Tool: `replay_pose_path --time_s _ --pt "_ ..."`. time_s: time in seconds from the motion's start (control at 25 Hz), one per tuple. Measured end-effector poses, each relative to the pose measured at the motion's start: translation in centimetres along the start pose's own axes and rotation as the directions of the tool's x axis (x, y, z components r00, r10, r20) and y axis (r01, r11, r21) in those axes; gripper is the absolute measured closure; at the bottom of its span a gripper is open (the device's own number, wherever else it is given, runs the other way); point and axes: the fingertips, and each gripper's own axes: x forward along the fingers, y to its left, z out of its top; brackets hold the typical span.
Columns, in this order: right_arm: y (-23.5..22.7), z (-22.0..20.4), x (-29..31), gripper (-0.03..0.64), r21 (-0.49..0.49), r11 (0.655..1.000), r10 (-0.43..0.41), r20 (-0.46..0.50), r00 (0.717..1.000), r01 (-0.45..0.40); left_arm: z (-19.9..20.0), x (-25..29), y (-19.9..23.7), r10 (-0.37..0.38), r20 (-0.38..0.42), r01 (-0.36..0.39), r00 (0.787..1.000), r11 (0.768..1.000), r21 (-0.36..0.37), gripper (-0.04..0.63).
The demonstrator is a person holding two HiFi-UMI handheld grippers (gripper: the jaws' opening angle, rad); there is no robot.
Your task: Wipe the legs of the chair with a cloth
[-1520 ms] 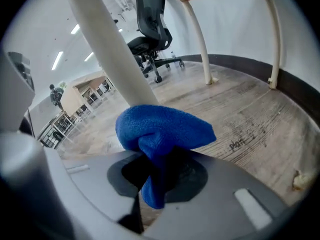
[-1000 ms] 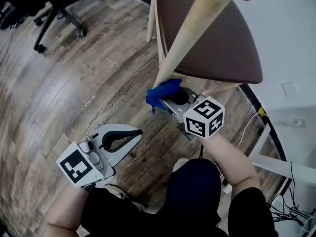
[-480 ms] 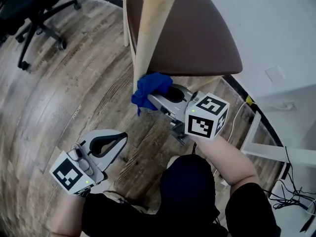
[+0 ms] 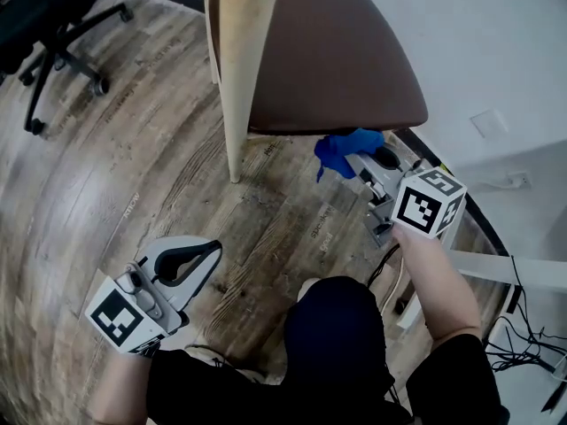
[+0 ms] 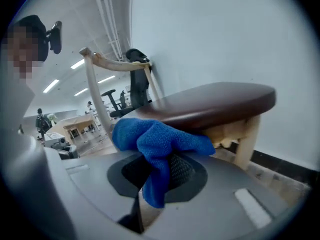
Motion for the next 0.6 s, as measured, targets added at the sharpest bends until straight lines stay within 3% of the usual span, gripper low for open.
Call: replay_pose_path --time_s 0.32,0.6 --pt "-9.7 1.4 -5.3 0.551 0.103 0.967 -0.237 0.05 0.97 0.231 -0.3 0.7 0.3 -0.002 -0.012 0.001 1.0 1.0 -0.005 0.598" --pt "-11.7 1.4 -6.1 0.551 0.106 0.96 -0.263 0.037 0.964 0.258 -0.6 0.8 0.6 0.008 -0.021 -0.008 1.0 1.0 -0.014 0.598"
